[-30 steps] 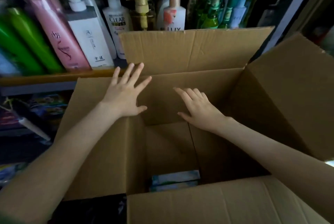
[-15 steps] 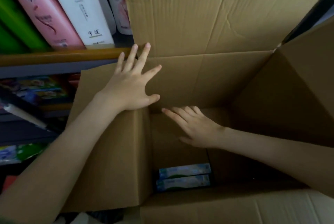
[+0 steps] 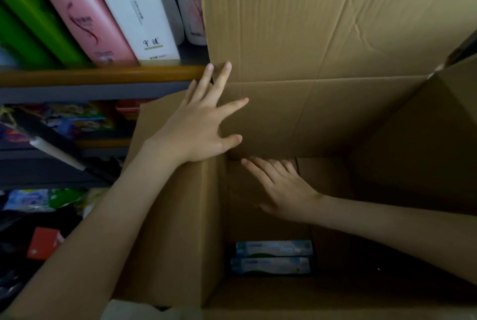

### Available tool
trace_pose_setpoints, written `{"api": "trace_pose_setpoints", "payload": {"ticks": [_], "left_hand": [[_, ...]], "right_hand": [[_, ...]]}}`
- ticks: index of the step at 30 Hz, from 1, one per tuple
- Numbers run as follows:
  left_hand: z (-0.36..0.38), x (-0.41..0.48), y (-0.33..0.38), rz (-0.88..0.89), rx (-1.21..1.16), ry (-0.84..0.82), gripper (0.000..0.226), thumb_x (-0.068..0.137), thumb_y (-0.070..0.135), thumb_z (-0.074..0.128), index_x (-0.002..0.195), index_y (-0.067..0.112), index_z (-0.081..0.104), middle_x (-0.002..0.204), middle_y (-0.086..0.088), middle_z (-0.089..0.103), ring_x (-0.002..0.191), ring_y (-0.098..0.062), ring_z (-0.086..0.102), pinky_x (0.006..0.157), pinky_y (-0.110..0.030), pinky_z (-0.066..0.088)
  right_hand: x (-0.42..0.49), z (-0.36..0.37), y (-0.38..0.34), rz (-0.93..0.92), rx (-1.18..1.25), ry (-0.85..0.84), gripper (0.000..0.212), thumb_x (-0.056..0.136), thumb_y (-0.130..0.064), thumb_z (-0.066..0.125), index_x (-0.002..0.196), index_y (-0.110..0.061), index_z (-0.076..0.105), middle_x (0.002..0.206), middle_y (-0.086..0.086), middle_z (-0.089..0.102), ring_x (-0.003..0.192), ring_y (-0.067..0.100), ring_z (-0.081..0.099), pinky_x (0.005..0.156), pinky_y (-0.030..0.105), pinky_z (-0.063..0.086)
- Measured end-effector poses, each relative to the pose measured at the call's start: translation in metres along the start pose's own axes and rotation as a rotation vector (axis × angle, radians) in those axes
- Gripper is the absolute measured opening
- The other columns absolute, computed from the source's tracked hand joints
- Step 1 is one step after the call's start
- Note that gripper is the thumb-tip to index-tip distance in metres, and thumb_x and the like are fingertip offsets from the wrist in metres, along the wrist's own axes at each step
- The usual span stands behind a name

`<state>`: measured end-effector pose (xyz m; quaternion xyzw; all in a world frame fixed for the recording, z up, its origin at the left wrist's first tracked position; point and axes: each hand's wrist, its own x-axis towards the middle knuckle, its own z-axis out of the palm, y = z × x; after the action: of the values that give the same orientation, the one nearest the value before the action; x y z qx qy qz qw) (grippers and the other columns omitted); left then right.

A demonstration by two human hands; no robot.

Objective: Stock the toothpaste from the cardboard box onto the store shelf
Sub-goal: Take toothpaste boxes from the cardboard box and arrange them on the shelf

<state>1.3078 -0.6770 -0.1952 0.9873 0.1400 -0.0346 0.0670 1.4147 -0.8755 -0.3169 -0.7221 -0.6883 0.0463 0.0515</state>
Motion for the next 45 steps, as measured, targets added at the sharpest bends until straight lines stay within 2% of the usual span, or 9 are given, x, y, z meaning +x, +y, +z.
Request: {"api": "trace_pose_setpoints", "payload": {"ticks": [5,9,15,18,21,25,33,39,45], "left_hand": [[0.0,0.0,0.0,-0.007,-0.002,0.002,0.067,0.09,0.053,0.051,0.15,0.041,0.023,0.154,0.003,-0.037,0.141,-0.023,-0.034,0.113,-0.042,-0.01],[-0.001,-0.001,0.002,-0.024,-0.025,0.007,0.066,0.09,0.05,0.053,0.149,0.041,0.025,0.154,0.005,-0.036,0.141,-0.021,-0.034,0.111,-0.039,-0.011],[0.001,-0.001,0.002,-0.027,-0.024,0.011,0.065,0.089,0.051,0.053,0.148,0.041,0.028,0.154,0.007,-0.036,0.141,-0.02,-0.033,0.111,-0.038,-0.009],[0.0,-0.001,0.003,-0.035,-0.014,-0.002,0.066,0.088,0.052,0.051,0.148,0.042,0.027,0.153,0.008,-0.038,0.141,-0.019,-0.035,0.111,-0.038,-0.009],[-0.001,-0.002,0.003,-0.03,-0.003,-0.005,0.066,0.088,0.053,0.051,0.149,0.042,0.026,0.152,0.008,-0.039,0.14,-0.019,-0.035,0.115,-0.041,-0.006],[0.0,-0.002,0.003,-0.022,-0.01,0.004,0.066,0.09,0.051,0.054,0.149,0.041,0.027,0.152,0.007,-0.039,0.14,-0.019,-0.036,0.113,-0.038,-0.009],[0.002,-0.002,0.001,-0.03,-0.013,0.005,0.066,0.09,0.051,0.054,0.149,0.041,0.027,0.152,0.007,-0.04,0.14,-0.02,-0.036,0.116,-0.041,-0.007],[0.003,-0.001,-0.001,-0.029,-0.074,0.019,0.063,0.091,0.05,0.054,0.148,0.041,0.03,0.152,0.01,-0.038,0.14,-0.016,-0.035,0.116,-0.04,-0.007],[-0.003,-0.009,0.005,-0.134,-0.13,0.067,0.057,0.094,0.041,0.054,0.147,0.031,0.037,0.16,0.003,-0.022,0.147,-0.02,-0.019,0.119,-0.042,0.002]], "right_hand": [[-0.014,0.046,-0.002,-0.068,0.031,-0.352,0.109,0.085,-0.056,0.059,0.141,-0.025,-0.029,0.159,0.009,0.009,0.139,0.028,0.022,0.11,0.045,0.023],[-0.037,0.091,-0.008,-0.19,0.055,-0.616,0.108,0.08,-0.065,0.059,0.15,-0.03,-0.015,0.16,0.01,0.001,0.141,0.032,0.015,0.108,0.052,0.022],[-0.045,0.114,-0.009,-0.24,0.057,-0.836,0.101,0.086,-0.042,0.065,0.149,-0.037,-0.013,0.159,0.012,-0.002,0.14,0.037,0.017,0.108,0.053,0.028],[-0.038,0.111,-0.005,-0.352,-0.076,-0.769,0.101,0.082,-0.041,0.07,0.151,-0.034,-0.004,0.156,0.017,0.017,0.13,0.039,0.035,0.097,0.053,0.039],[-0.031,0.109,0.006,-0.271,-0.187,-0.74,0.117,0.05,-0.06,0.083,0.145,-0.028,0.023,0.119,0.01,0.062,0.092,0.026,0.064,0.066,0.038,0.054],[-0.023,0.112,0.021,-0.251,-0.117,-0.705,0.096,0.09,-0.032,0.063,0.151,-0.032,-0.012,0.145,0.019,0.03,0.126,0.037,0.038,0.094,0.047,0.04],[-0.001,0.078,0.037,-0.087,-0.083,-0.7,0.099,0.089,-0.025,0.063,0.15,-0.035,-0.014,0.15,0.017,0.02,0.131,0.037,0.032,0.097,0.048,0.039],[0.015,-0.014,0.044,0.116,0.302,-0.737,0.102,0.082,-0.027,0.07,0.146,-0.049,-0.005,0.143,0.004,0.025,0.123,0.028,0.039,0.084,0.033,0.043],[-0.023,-0.145,0.006,0.228,1.176,-0.368,0.092,0.079,-0.005,0.068,0.14,-0.052,0.019,0.139,-0.011,0.046,0.121,0.015,0.053,0.092,0.028,0.05]]}}
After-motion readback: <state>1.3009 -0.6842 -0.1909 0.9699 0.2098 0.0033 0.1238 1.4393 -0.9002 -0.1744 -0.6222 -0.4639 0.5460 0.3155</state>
